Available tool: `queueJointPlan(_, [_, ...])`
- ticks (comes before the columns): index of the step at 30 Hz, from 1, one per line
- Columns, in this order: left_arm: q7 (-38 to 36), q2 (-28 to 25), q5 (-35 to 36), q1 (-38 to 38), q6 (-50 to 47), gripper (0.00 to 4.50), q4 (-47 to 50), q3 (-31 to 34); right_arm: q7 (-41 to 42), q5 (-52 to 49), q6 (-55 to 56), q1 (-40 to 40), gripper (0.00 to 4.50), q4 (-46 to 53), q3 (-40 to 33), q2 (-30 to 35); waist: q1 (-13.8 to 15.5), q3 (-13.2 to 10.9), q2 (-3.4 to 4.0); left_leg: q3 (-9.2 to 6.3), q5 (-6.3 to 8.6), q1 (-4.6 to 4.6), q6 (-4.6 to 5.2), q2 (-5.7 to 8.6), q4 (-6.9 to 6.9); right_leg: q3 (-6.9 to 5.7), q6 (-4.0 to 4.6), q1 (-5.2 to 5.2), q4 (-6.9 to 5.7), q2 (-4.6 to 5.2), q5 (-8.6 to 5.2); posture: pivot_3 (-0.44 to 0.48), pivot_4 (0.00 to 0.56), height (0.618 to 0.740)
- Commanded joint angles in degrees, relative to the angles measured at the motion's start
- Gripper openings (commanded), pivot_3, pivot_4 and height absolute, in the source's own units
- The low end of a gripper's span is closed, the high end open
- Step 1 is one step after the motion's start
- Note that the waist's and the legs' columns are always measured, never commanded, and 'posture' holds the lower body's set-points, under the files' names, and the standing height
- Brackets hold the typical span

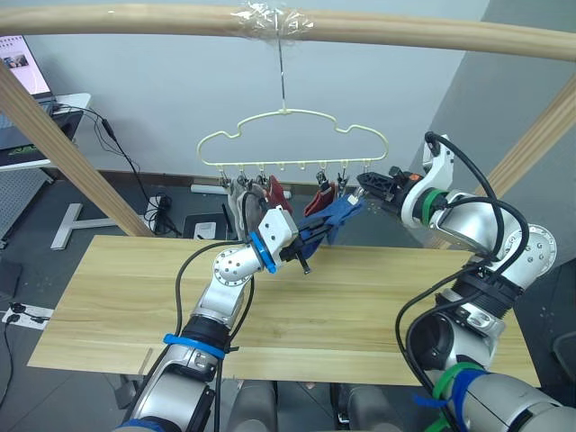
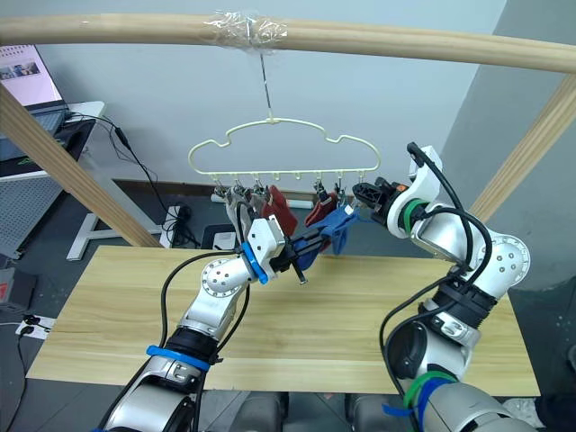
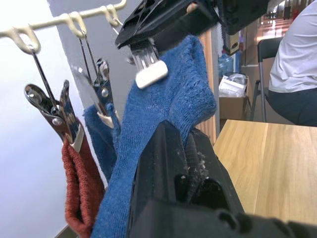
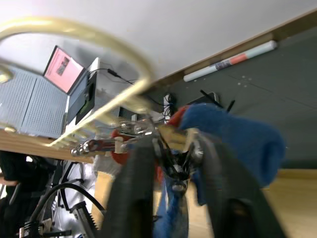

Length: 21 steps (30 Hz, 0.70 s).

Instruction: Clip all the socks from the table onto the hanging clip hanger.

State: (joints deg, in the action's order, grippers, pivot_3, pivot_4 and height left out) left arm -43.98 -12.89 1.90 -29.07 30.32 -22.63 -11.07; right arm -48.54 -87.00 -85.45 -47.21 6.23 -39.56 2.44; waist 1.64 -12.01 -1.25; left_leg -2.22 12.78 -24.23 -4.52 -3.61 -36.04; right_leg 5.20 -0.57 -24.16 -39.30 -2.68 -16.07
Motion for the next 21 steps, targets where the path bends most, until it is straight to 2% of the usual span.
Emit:
queueJointPlan(1, [-4.65, 1.17, 5.28, -0.06, -3.20, 0.00, 5.81, -2.25, -1.63, -11.19, 6.88, 1.82, 2.80, -0.16, 5.42, 6.65, -0.21, 0.00, 0.00, 0.00, 0.00, -0.04, 0.00, 0.00, 0.00, -0.01, 0.00, -0.02, 0.02, 0.00, 0.00, 0.122, 0.189, 0.740])
queueJointPlan(3, [-7.06, 1.41, 7.92, 0.57, -5.61, 0.00, 8.43, -2.86, -1.80, -15.80, 10.48, 3.45, 3.49, -0.12, 8.83, 10.57, -0.35, 0.00, 0.00, 0.00, 0.01, -0.08, 0.01, -0.01, 0.00, -0.01, 0.00, -0.05, 0.05, 0.00, 0.00, 0.117, 0.189, 0.740])
queueJointPlan(5, [-11.01, 1.41, 12.49, 1.87, -11.07, 0.00, 12.67, -4.35, 1.70, -17.22, 11.47, 5.71, 4.24, 1.23, 11.35, 15.87, -0.46, 0.00, 0.00, 0.00, 0.02, -0.08, 0.03, -0.02, 0.01, -0.01, 0.00, -0.04, 0.10, -0.01, 0.00, 0.113, 0.187, 0.740])
queueJointPlan(6, [-11.61, 1.75, 15.31, 2.52, -16.17, 0.00, 15.16, -4.61, 3.02, -18.48, 12.58, 7.11, 4.45, 2.11, 12.30, 18.30, -0.46, 0.00, 0.00, 0.00, 0.02, -0.09, 0.04, -0.02, 0.02, -0.01, 0.00, -0.04, 0.14, -0.01, 0.00, 0.108, 0.186, 0.740])
queueJointPlan(7, [-11.31, 2.10, 16.82, 2.77, -20.03, 0.00, 16.64, -4.51, 5.27, -18.53, 13.04, 8.33, 4.45, 3.20, 13.29, 20.94, -0.48, 0.00, 0.00, 0.00, 0.03, -0.11, 0.06, -0.04, 0.02, -0.03, 0.00, -0.03, 0.20, -0.01, 0.00, 0.102, 0.185, 0.740])
queueJointPlan(8, [-10.75, 2.31, 17.49, 2.88, -22.56, 0.51, 17.54, -4.24, 6.80, -18.70, 13.89, 9.24, 4.50, 3.93, 14.31, 22.88, -0.50, 0.00, 0.00, 0.00, 0.04, -0.12, 0.07, -0.04, 0.02, -0.02, -0.01, -0.03, 0.21, -0.01, 0.00, 0.102, 0.185, 0.740])
queueJointPlan(11, [-10.58, 2.22, 19.28, 2.95, -29.35, 1.21, 17.95, -3.74, 10.77, -16.34, 16.27, 12.32, 4.50, 7.09, 16.27, 28.10, -0.83, 0.01, 0.01, -0.01, 0.04, -0.11, 0.08, -0.04, -0.02, -0.02, -0.02, -0.03, 0.19, -0.02, -0.01, 0.089, 0.185, 0.740])
queueJointPlan(16, [-11.24, 1.26, 19.35, 3.17, -33.92, 2.78, 17.03, -3.21, 15.73, -14.19, 19.79, 15.98, 4.50, 10.17, 19.71, 33.63, -1.68, 0.00, 0.01, -0.01, 0.04, -0.07, 0.08, -0.04, -0.05, 0.01, -0.17, 0.01, 0.19, -0.03, -0.05, 0.082, 0.187, 0.740])
queueJointPlan(21, [-13.85, -7.54, 18.39, 4.27, -36.48, 4.24, 12.22, 1.72, 31.87, 1.32, 18.82, 28.94, 4.50, 24.85, 21.09, 45.01, -1.69, 0.00, 0.01, -0.05, 0.04, -0.07, 0.08, -0.06, 0.00, -0.03, -0.18, -0.01, 0.23, -0.04, -0.06, 0.087, 0.189, 0.740])
